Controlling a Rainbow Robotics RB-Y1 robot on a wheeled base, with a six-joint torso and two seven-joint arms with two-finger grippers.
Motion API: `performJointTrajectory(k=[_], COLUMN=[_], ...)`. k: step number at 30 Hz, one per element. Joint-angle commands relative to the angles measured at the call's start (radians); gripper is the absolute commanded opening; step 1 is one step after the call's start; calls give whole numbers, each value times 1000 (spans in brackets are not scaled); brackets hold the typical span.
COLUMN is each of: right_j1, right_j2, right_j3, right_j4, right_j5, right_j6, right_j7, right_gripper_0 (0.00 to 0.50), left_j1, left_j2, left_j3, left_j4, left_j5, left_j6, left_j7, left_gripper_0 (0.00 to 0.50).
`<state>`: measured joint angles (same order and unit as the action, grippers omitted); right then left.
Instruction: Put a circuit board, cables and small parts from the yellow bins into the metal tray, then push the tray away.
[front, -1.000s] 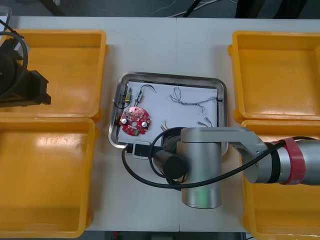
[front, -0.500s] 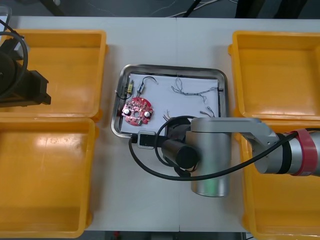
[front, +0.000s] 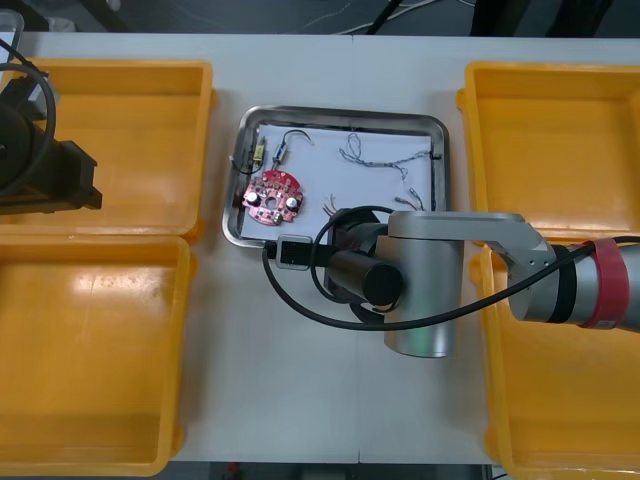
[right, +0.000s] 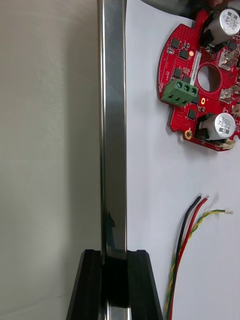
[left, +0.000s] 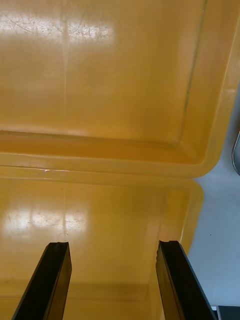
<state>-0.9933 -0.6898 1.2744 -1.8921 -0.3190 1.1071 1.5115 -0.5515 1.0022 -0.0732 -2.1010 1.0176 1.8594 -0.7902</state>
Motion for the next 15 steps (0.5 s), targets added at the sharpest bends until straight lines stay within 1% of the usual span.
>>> performJointTrajectory(k=[1,5,15], right_j1=[-56,-74,-107], right_j2=[-16,-16,-7], right_j3=[-33,-33,-33], right_j4=[24,71,159], right_j5=[28,31,31], right_j6=[-46,-99,-174], right_j7=[39,52,67], right_gripper_0=[0,0,0], left_j1=[7,7,7], left_j2=[-8,-8,-8], left_j3=[30,30,30], left_j4=[-20,-20,-20], left_j5=[7,7,7], left_j6=[-8,-8,-8], left_j7=[-46,-46,-46], left_gripper_0=[500,500,500])
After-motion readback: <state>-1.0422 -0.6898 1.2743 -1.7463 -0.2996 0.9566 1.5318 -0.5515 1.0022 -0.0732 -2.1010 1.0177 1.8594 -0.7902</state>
